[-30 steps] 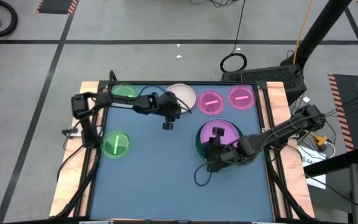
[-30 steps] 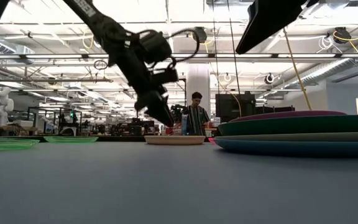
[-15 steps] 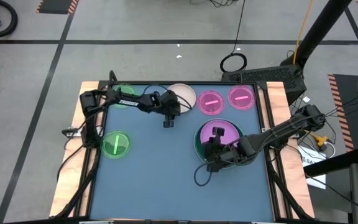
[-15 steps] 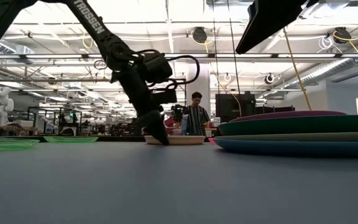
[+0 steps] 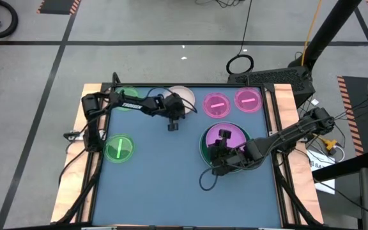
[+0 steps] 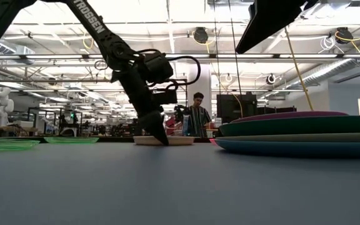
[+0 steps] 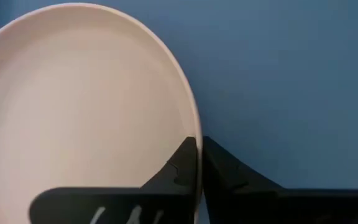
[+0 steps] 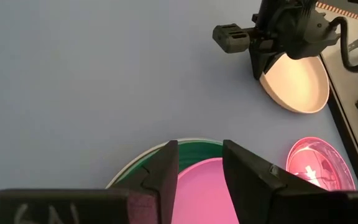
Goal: Stack plastic plates
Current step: Stack the white plate on top of the violet plate
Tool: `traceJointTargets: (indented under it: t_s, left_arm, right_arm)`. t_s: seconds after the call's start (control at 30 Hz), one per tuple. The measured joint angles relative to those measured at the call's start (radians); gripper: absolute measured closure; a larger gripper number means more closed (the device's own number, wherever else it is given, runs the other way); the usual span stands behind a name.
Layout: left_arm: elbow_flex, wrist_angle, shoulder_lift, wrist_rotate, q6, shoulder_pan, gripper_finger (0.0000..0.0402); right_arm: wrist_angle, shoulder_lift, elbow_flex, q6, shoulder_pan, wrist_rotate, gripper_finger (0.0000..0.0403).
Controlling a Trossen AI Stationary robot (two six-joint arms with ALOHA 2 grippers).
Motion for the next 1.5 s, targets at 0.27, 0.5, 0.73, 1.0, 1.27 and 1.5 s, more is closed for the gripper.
traceJointTargets:
  t_s: [0.27, 0.5, 0.73, 1.0, 1.27, 1.5]
  left_arm:
    - [-0.002, -0.077, -0.092, -0.01, -0.014, -0.042, 0.039]
    - [-0.002, -0.175, -0.234, -0.008, -0.012, -0.144, 0.0391]
    - [-0.001, -0.234, -0.314, -0.005, -0.039, -0.284, 0.0391]
    - [-0.002, -0.223, -0.318, -0.003, -0.071, -0.433, 0.0391]
    - [-0.002, -0.21, -0.318, -0.004, -0.099, -0.497, 0.0386]
    - [-0.001, -0.199, -0.318, -0.005, -0.103, -0.5, 0.0382]
  right_arm:
    - [0.012, 0.0, 0.0, -0.003, 0.0, 0.001, 0.0282]
    - [0.083, 0.0, 0.0, -0.055, -0.003, 0.002, 0.0282]
    - [0.189, 0.001, 0.001, -0.087, -0.003, 0.036, 0.0282]
    - [0.261, 0.033, 0.001, -0.122, -0.014, 0.044, 0.0257]
    - [0.366, 0.09, 0.001, -0.194, -0.069, -0.116, 0.0217]
    - [0.383, 0.131, 0.001, -0.207, -0.117, -0.192, 0.0211]
